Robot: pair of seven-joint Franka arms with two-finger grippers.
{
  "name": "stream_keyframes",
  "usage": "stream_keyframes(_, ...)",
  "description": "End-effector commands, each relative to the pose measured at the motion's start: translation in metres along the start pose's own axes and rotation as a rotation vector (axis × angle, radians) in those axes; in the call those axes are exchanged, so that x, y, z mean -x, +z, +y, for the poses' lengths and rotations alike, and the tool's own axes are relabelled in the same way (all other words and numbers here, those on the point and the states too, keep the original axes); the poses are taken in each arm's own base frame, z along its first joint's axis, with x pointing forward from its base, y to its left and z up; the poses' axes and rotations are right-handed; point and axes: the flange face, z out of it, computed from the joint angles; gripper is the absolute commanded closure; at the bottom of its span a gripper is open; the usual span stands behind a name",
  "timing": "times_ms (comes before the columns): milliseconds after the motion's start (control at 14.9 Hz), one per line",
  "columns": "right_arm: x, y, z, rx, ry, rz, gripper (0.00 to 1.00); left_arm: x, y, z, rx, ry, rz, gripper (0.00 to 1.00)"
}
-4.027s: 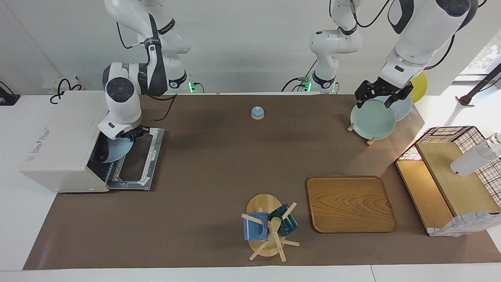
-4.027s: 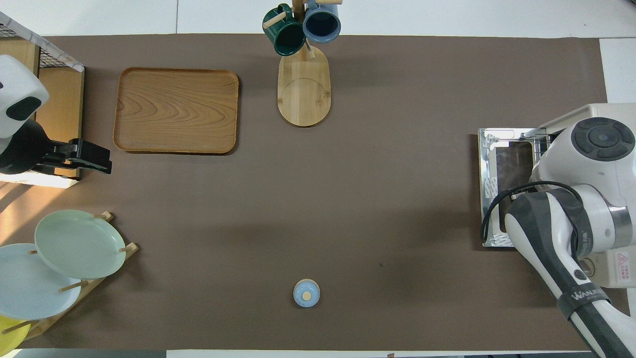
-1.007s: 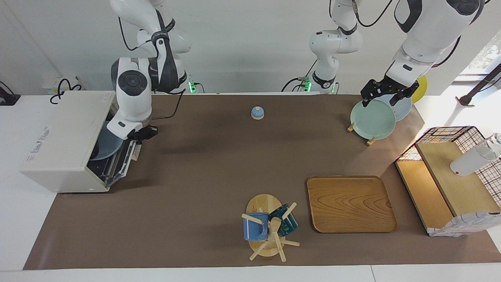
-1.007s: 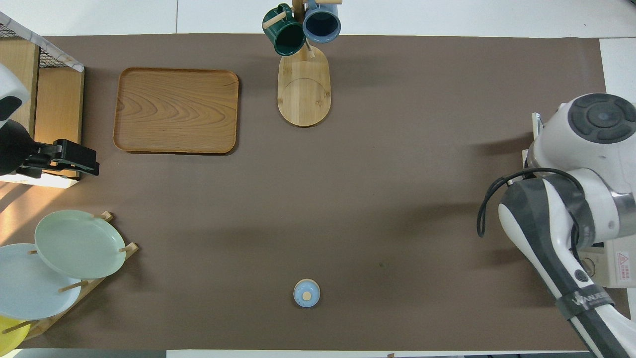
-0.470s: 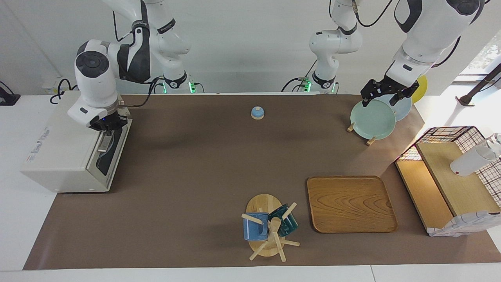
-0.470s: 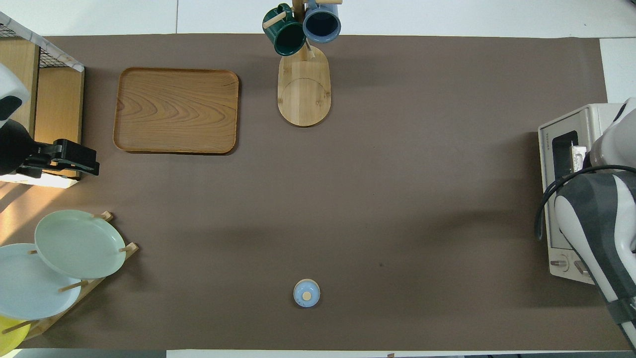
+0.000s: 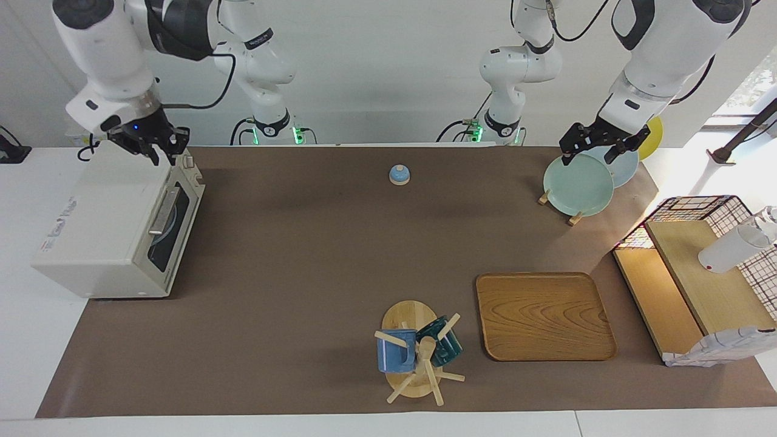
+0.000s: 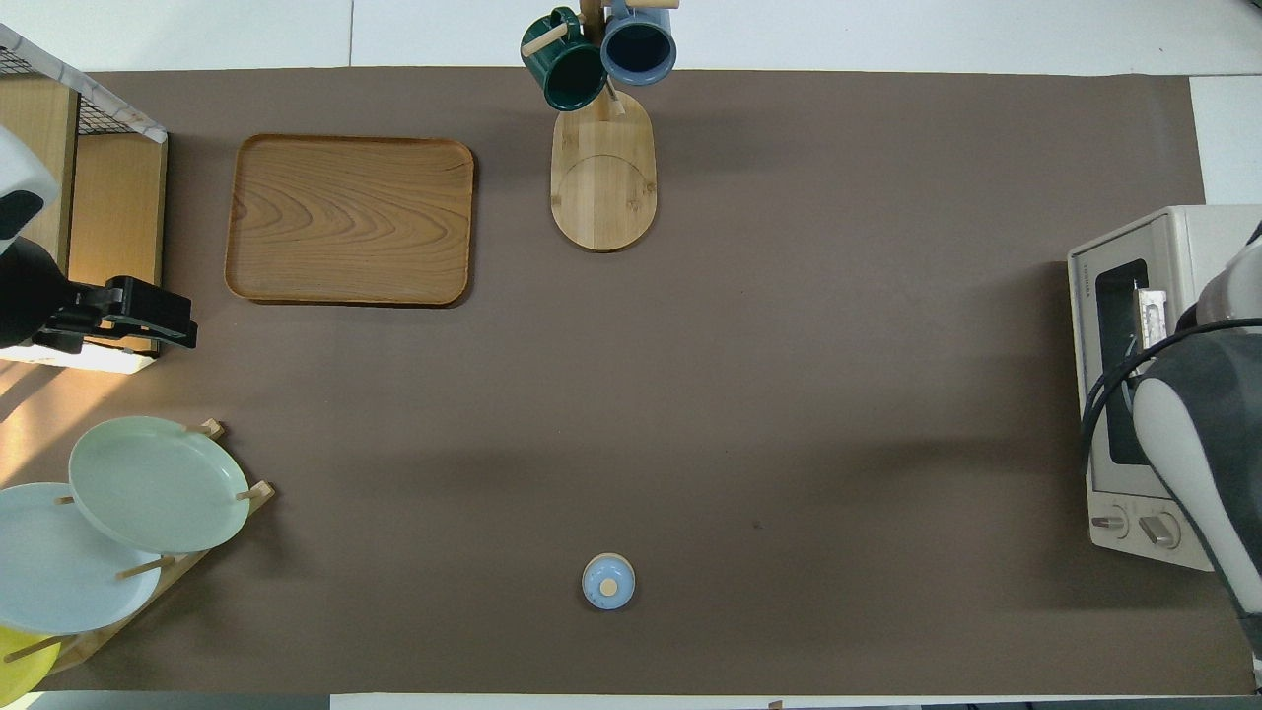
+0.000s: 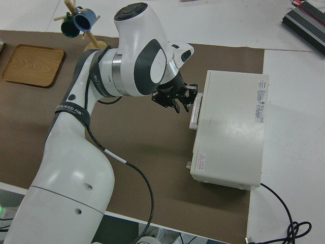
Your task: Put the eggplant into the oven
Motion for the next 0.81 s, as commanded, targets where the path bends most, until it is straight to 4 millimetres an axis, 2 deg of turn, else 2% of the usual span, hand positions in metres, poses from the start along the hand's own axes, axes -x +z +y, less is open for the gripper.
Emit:
stream_keyframes(0,-0.013,0.006,0.014,-0.065,0.003,0.016,0.29,0.005,-0.007,-0.004,-0.004,0.003,0.004,0.0)
stream_keyframes(67,-0.01,0.015,0.01,-0.066,0.004,0.007,0.0,0.005,-0.007,-0.004,-0.004,0.001,0.004,0.0)
stream_keyframes(268,-0.002,0.015,0.008,-0.072,-0.002,-0.02,0.0,0.005,-0.007,-0.004,-0.004,0.001,0.004,0.0)
stream_keyframes(403,0.0,0.016,-0.001,-0.075,-0.019,-0.04,0.0,0.005,-0.007,-0.004,-0.004,0.003,0.004,0.0)
stream_keyframes(537,-0.006,0.009,-0.009,-0.128,-0.02,-0.013,0.0,0.005,-0.007,-0.004,-0.004,0.001,0.002,0.0)
stream_keyframes(738,-0.011,0.004,0.002,-0.156,0.009,-0.001,0.0,0.005,-0.007,-0.004,-0.004,0.001,0.004,0.0)
